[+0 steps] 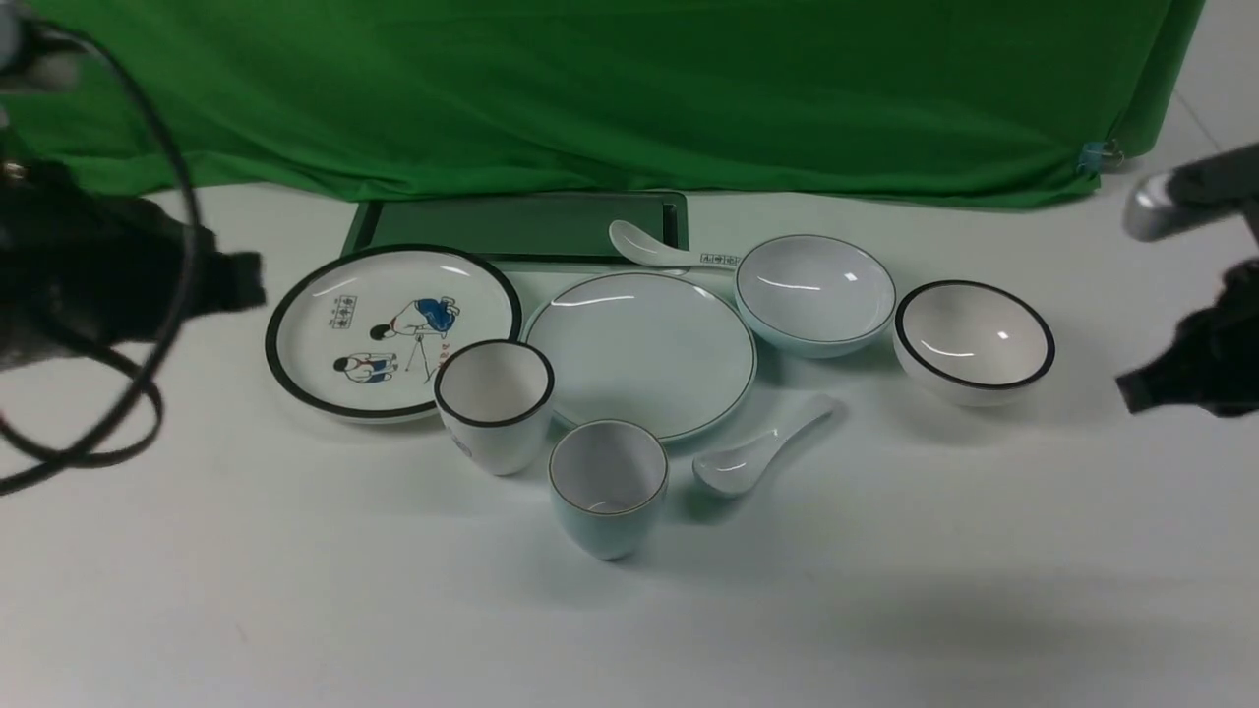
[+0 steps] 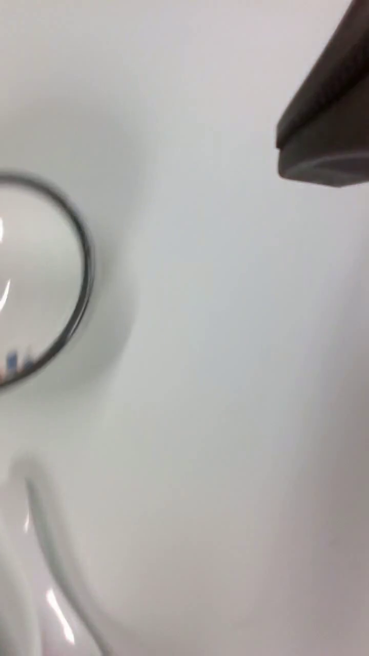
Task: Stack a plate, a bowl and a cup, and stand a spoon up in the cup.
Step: Use the right arm to grab a blue rice bowl
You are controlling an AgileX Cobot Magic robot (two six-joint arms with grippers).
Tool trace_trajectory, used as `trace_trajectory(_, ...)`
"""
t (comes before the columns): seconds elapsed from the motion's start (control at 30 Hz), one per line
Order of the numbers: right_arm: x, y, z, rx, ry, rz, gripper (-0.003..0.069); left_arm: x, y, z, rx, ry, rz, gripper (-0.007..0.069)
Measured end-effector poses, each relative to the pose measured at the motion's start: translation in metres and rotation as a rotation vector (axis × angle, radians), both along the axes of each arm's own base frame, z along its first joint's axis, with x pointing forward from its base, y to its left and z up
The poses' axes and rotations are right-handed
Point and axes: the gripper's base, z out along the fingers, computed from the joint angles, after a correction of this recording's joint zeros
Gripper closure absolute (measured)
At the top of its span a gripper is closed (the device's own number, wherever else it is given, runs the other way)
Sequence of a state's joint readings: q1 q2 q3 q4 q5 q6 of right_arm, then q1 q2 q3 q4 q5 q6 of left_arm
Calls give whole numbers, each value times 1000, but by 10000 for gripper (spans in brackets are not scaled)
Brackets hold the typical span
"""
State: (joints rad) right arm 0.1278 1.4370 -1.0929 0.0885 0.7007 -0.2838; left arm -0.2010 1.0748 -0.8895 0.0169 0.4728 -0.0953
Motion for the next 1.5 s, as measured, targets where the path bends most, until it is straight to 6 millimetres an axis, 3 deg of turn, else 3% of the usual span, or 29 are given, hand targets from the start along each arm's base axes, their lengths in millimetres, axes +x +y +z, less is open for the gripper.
trace_trajectory(0.03, 25, 10, 2, 13, 15, 27, 609, 8, -14, -8, -22, 106, -75, 644)
trace_trajectory(0.07, 27, 12, 2, 16, 21, 32, 599, 8, -17, -9, -29, 118, -97, 643)
trace_trajectory(0.1, 42, 18, 4, 19, 24, 47, 566, 12, -26, -14, -45, 174, -151, 641)
trace_trajectory(0.13, 70, 28, 5, 23, 19, 63, 494, 19, -40, -24, -77, 259, -231, 638)
trace_trajectory(0.27, 119, 51, 8, 27, -5, 104, 303, 31, -69, -42, -132, 372, -360, 635)
trace_trajectory(0.33, 142, 63, 2, 22, -6, 132, 245, 36, -83, -50, -123, 406, -405, 635)
trace_trajectory(0.47, 180, 77, -24, 31, 42, 135, 213, 46, -108, -58, -89, 453, -480, 635)
trace_trajectory(0.53, 188, 79, -31, 35, 53, 125, 211, 48, -113, -58, -74, 463, -495, 635)
trace_trajectory(0.6, 206, 81, -50, 39, 64, 111, 210, 51, -123, -58, -27, 500, -510, 631)
trace_trajectory(0.73, 219, 85, -78, 64, 95, 83, 219, 58, -125, -58, 31, 515, -480, 611)
trace_trajectory(0.87, 223, 87, -96, 71, 123, 69, 279, 60, -123, -58, 64, 510, -468, 570)
trace_trajectory(1.03, 224, 85, -103, 72, 135, 58, 484, 62, -122, -57, 62, 490, -445, 439)
trace_trajectory(1.13, 222, 84, -91, 103, 132, 43, 571, 65, -123, -56, 46, 466, -422, 362)
trace_trajectory(1.17, 222, 84, -91, 104, 135, 43, 574, 65, -123, -56, 45, 465, -422, 350)
trace_trajectory(1.33, 207, 89, -54, 167, 152, 98, 583, 68, -123, -54, 23, 440, -399, 213)
trace_trajectory(1.4, 202, 95, -42, 206, 146, 125, 583, 69, -124, -54, 18, 422, -394, 191)
trace_trajectory(1.5, 189, 120, -22, 272, 128, 216, 583, 72, -124, -54, 14, 400, -387, 173)
